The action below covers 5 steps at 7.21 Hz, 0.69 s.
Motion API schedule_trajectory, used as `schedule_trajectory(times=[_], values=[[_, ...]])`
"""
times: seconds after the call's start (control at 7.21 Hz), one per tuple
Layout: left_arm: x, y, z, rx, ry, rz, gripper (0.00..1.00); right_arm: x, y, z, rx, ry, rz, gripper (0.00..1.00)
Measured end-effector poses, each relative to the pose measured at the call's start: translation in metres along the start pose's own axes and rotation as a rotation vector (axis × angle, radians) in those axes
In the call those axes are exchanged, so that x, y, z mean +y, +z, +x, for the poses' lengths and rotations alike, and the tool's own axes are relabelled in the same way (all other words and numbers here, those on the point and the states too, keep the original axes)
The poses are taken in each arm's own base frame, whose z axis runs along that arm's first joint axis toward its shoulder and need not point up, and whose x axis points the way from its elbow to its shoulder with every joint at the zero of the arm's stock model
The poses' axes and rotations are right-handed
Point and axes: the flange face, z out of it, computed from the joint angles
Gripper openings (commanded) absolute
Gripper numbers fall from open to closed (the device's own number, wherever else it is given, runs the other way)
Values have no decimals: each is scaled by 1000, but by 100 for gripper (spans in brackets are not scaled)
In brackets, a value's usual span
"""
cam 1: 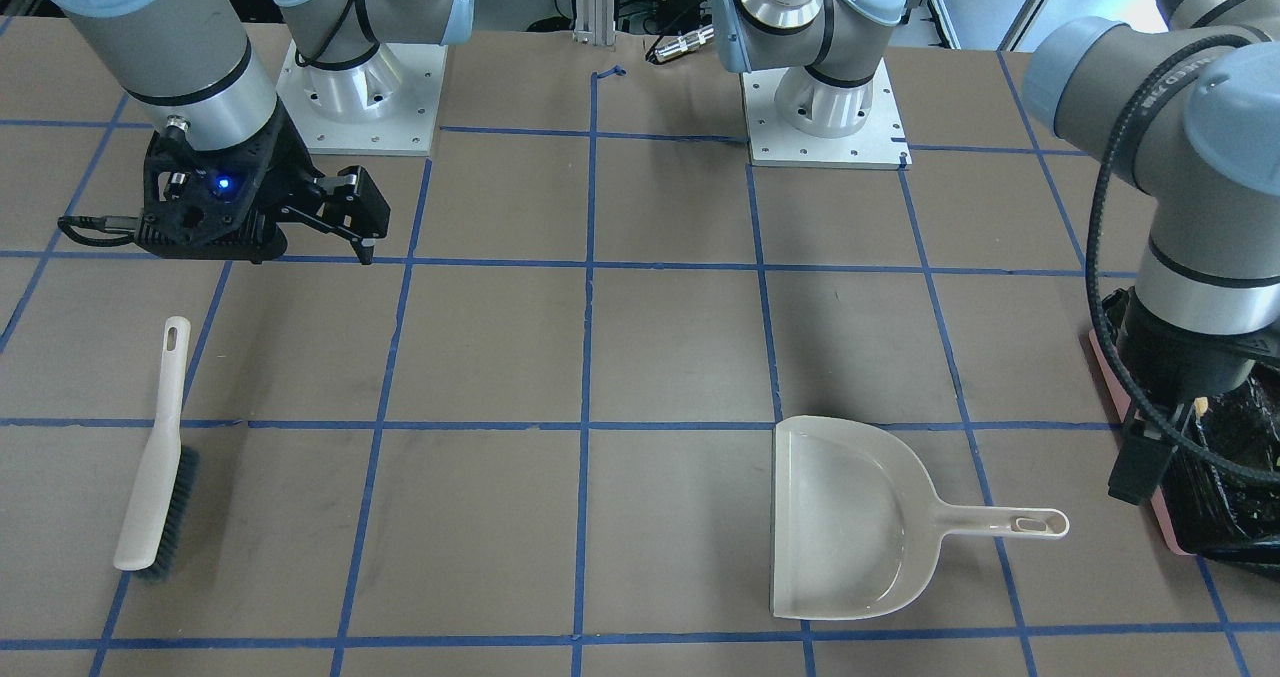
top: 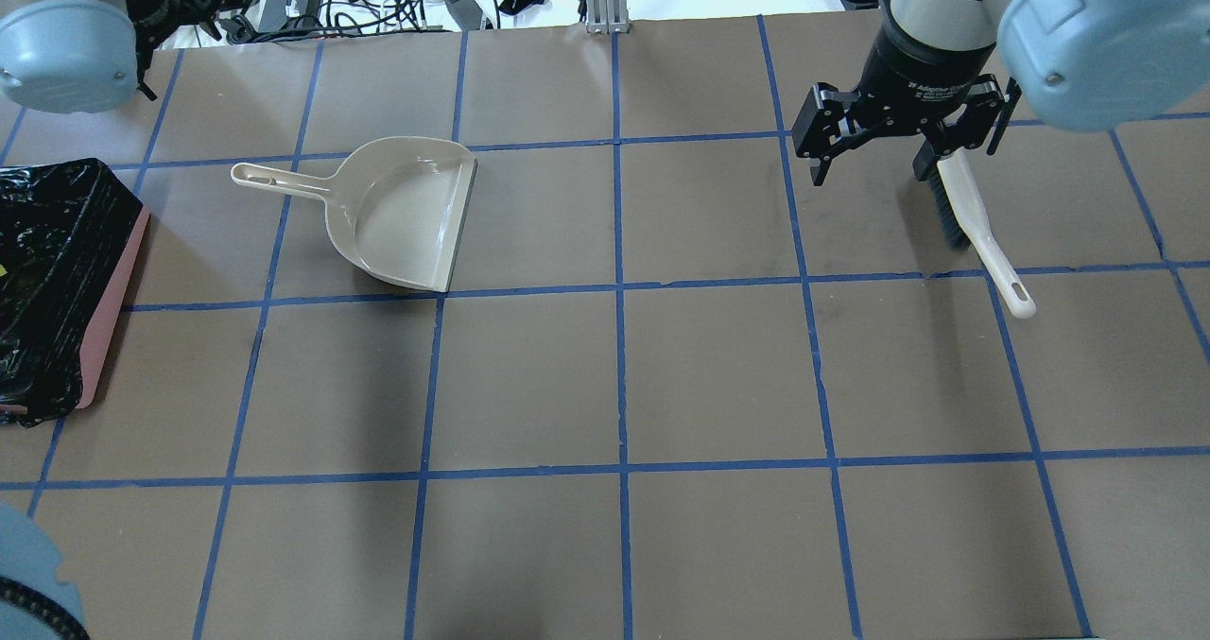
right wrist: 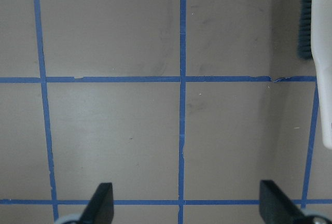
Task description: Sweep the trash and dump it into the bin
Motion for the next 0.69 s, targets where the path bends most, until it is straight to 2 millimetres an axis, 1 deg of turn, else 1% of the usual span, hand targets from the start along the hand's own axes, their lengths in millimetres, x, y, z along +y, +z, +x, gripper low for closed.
schedule_trajectory(times=[0.28,0.69], values=[[17,-16,-3,54,296,-42,100,1,-4,0,-2,0,8,100],[54,-46,-10,59,554,-146,100,2,-5,-1,-6,-2,10,100]])
